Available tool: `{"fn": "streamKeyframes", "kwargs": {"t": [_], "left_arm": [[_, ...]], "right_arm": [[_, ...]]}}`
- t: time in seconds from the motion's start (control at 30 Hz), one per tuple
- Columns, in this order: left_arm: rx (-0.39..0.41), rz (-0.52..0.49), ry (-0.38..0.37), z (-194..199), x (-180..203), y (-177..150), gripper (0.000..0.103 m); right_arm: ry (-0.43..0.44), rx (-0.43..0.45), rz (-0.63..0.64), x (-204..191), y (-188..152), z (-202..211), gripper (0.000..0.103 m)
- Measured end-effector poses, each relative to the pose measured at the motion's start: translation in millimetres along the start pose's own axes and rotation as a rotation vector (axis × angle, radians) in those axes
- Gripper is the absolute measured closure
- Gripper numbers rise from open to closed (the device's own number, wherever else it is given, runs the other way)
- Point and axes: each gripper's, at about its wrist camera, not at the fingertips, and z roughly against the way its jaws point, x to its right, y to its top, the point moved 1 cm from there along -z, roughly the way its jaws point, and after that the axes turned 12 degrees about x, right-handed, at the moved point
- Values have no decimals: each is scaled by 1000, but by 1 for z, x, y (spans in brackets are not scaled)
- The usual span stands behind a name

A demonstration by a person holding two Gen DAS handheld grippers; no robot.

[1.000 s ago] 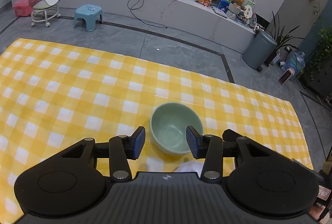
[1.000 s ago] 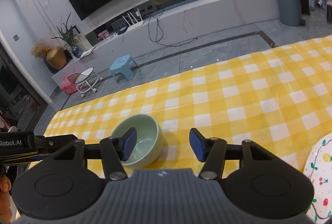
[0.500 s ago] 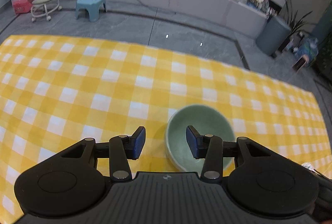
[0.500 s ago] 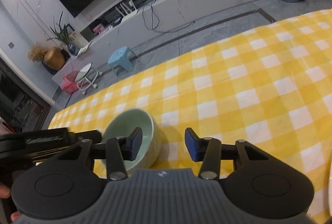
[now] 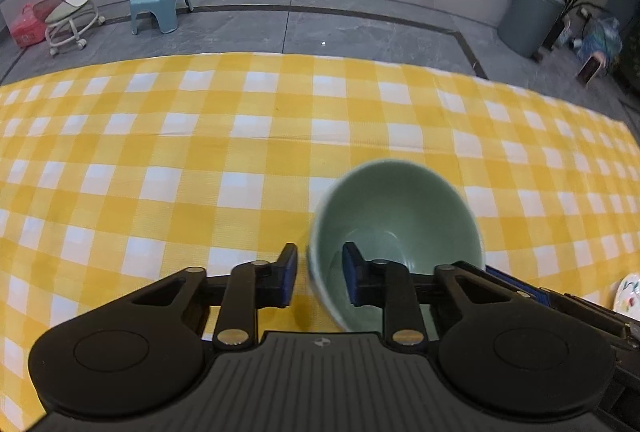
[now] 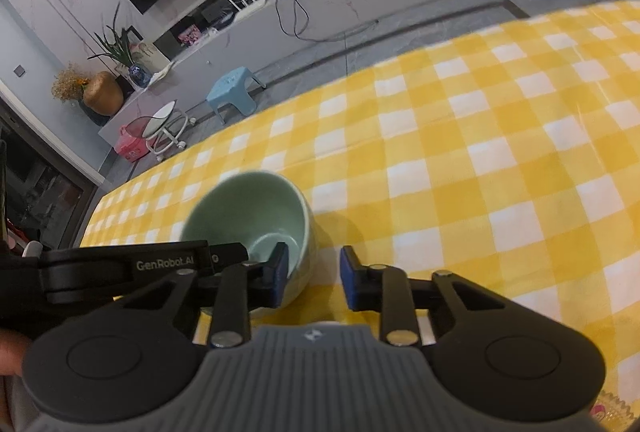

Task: Organize plates and bowls
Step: 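Carry the pale green bowl with both grippers and lower it into the orange bowl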

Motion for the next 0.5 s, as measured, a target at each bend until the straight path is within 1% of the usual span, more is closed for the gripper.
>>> {"fn": "streamKeyframes", "kwargs": {"t": [0.07, 0.1, 0.13, 0.17, 0.27, 0.4, 0.5], "left_arm": [[9, -10, -12, 2, 4, 1, 86], [11, -20, -8, 3, 6, 2, 87], [15, -33, -3, 4, 8, 2, 88], [22, -44, 0, 5, 11, 2, 90], [29, -62, 9, 8, 16, 2, 92], [25, -54, 16, 11, 16, 2, 92], [40, -63, 13, 19, 16, 2, 92]], "right_arm": [[0, -14, -20, 4, -1, -2, 84], [5, -20, -30, 5, -2, -4, 87], [11, -24, -38, 6, -2, -5, 92], [19, -29, -47, 7, -3, -6, 93], [7, -25, -50, 8, -6, -6, 94], [6, -37, -85, 9, -6, -3, 95], [8, -37, -83, 6, -5, 2, 95]]}}
